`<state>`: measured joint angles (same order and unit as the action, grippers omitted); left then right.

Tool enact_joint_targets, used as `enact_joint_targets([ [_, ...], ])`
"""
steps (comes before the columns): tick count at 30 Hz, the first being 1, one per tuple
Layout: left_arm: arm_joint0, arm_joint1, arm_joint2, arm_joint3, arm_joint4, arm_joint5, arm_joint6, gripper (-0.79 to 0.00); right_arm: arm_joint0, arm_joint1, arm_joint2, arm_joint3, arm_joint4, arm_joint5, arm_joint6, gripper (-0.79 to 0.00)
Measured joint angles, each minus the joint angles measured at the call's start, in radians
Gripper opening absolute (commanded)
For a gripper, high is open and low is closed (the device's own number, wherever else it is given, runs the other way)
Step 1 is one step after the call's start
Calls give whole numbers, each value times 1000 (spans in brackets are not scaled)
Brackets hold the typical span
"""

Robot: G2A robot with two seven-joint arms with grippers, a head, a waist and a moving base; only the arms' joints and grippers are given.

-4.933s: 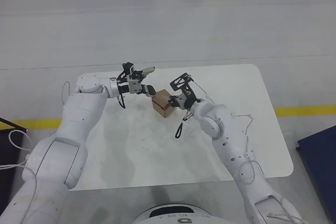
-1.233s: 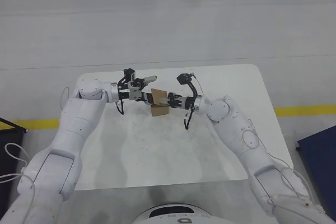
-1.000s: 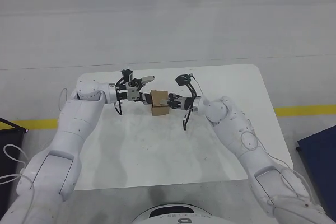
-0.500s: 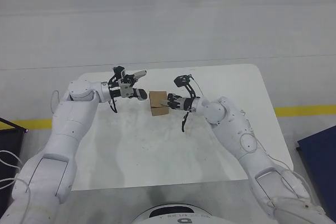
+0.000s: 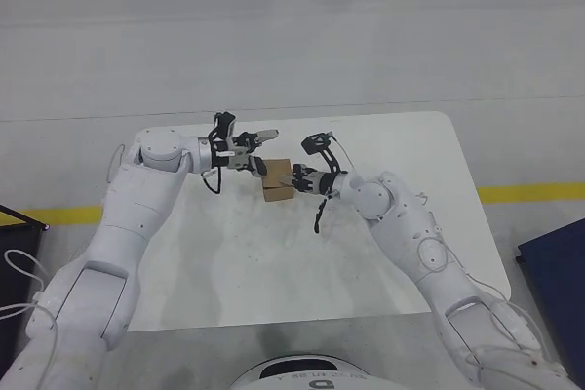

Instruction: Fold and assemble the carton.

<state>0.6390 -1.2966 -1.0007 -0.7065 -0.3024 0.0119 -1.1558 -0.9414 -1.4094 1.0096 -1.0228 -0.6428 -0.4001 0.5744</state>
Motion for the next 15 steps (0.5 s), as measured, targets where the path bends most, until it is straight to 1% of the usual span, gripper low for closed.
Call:
enact_joint_targets([
  [4, -9, -8, 30, 14, 36, 9, 14, 0, -10, 5, 5, -21, -8, 7, -2, -440],
  [9, -17, -13, 46, 23, 59, 5, 24, 0, -23, 12, 17, -60, -20, 9, -11, -431],
  [15, -22, -19, 63, 21, 83, 15, 39, 0, -64, 31, 62, -162, -46, 18, -20, -422],
])
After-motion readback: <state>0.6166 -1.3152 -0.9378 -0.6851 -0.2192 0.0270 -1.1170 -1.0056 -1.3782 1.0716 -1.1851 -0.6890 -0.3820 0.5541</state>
